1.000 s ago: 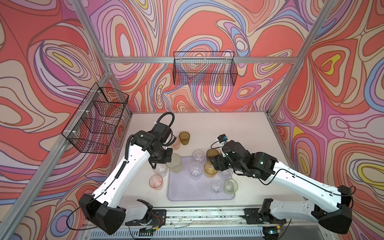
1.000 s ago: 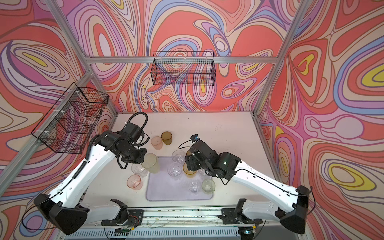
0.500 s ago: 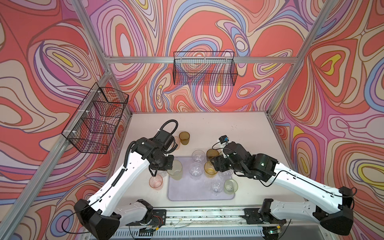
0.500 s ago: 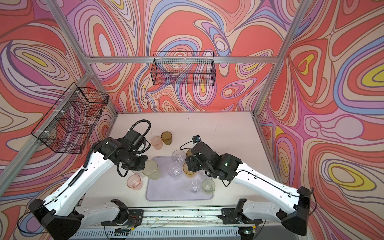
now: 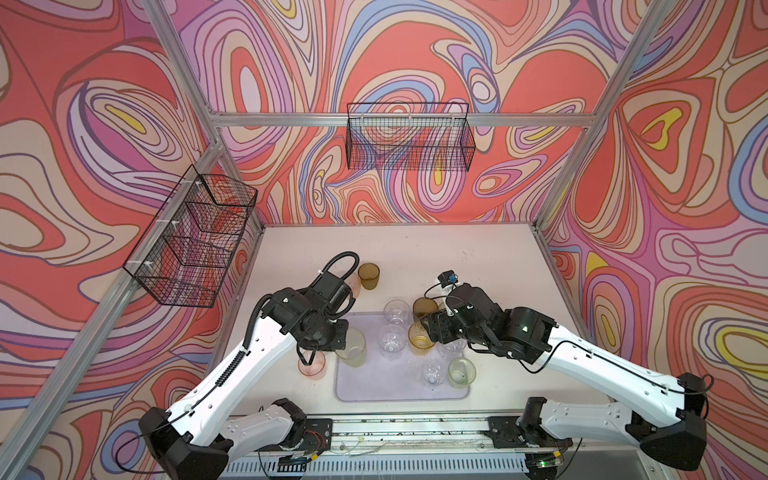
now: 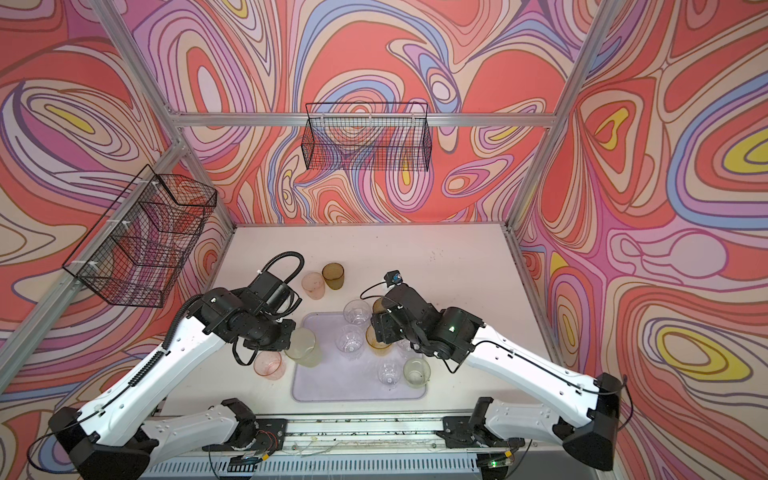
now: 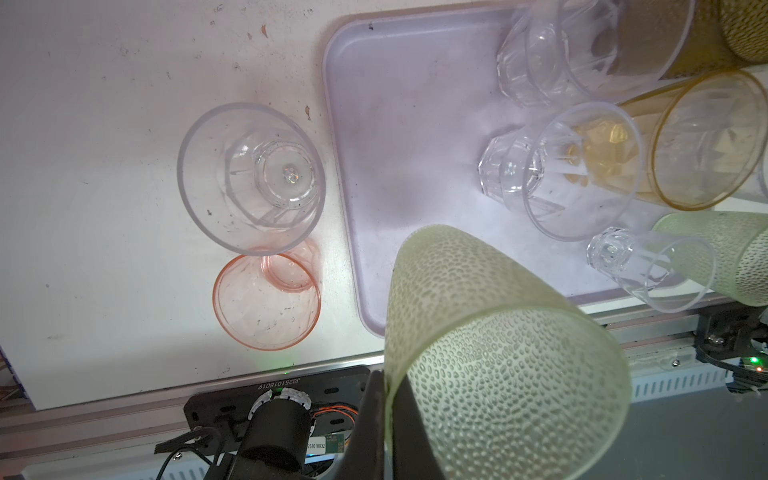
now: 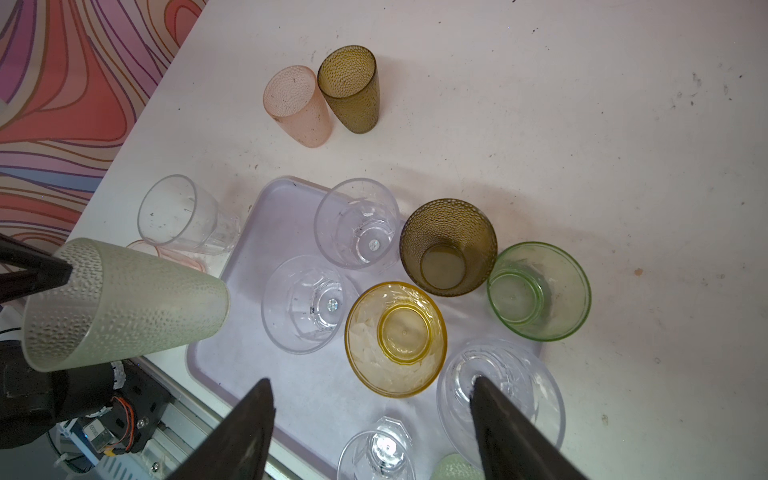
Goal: Place the glasses into the tray
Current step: 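Carry the pale green frosted cup over the tray toward the right gripper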
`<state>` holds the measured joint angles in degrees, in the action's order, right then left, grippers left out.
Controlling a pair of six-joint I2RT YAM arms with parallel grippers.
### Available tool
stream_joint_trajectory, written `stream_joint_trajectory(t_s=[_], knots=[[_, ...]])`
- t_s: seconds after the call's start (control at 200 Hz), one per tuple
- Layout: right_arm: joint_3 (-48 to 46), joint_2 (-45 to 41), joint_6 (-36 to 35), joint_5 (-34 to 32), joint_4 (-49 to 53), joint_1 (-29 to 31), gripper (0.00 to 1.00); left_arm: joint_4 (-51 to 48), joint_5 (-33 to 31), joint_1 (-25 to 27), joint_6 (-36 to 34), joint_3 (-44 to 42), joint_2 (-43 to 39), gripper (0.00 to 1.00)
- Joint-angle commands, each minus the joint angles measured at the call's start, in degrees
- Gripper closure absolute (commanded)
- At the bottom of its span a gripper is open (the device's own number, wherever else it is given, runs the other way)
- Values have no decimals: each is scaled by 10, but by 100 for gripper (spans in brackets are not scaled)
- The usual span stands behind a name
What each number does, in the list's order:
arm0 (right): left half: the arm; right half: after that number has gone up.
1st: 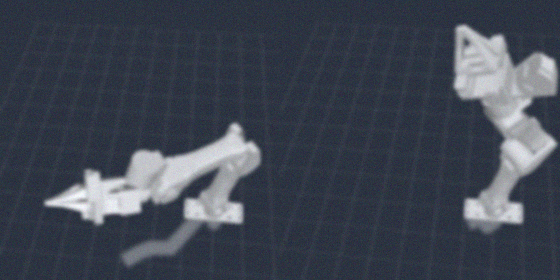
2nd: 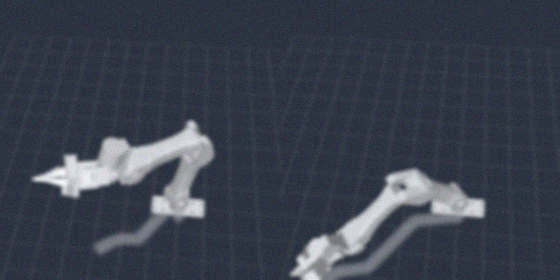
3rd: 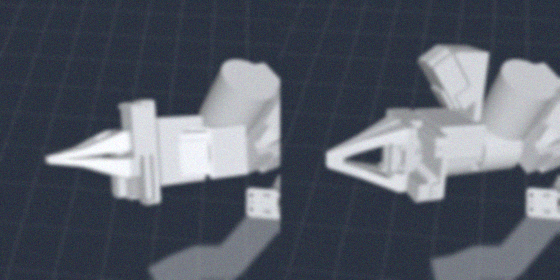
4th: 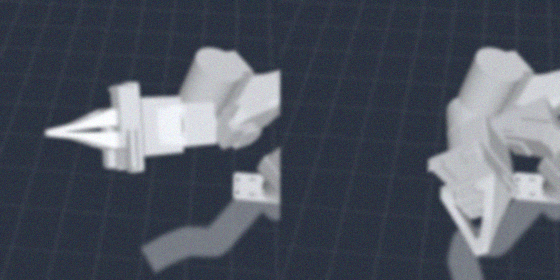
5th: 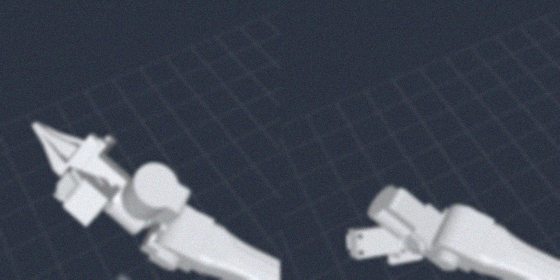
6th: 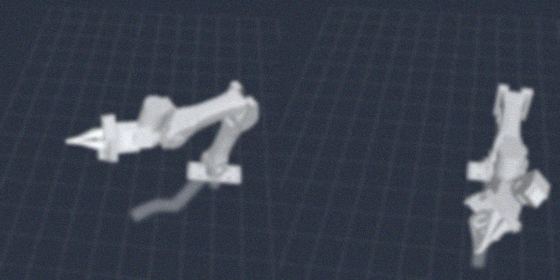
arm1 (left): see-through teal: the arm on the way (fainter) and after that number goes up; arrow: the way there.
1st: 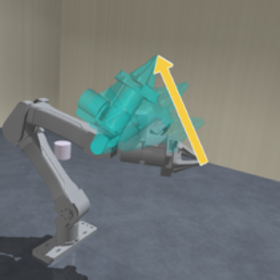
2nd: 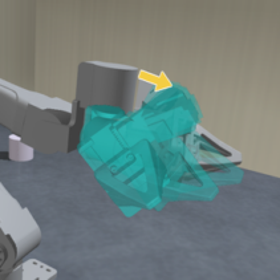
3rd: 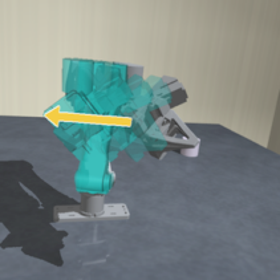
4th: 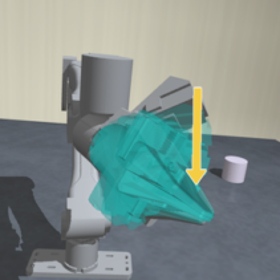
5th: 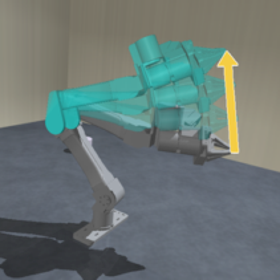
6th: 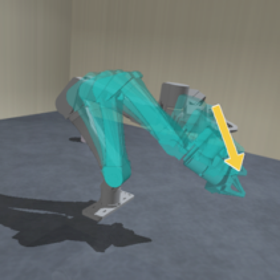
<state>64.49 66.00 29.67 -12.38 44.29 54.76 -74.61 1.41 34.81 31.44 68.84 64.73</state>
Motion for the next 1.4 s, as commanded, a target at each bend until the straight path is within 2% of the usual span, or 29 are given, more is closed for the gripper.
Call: stream_joint_trajectory(t_s=[0.0, 0.421, 0.841, 1.397], knots=[[-6, 1, 3, -1, -6, -2, 23, 10, -18, 13, 27, -9, -11, 100], [-8, 4, 3, -2, -7, -2, 23, 44, -37, 74, 73, -33, -6, 100], [-11, 5, 2, -3, -10, -3, 22, 90, -61, 176, 138, -67, 14, 100], [-23, -6, 7, -5, -10, -3, 22, 150, -69, 241, 170, -82, 51, 100]])
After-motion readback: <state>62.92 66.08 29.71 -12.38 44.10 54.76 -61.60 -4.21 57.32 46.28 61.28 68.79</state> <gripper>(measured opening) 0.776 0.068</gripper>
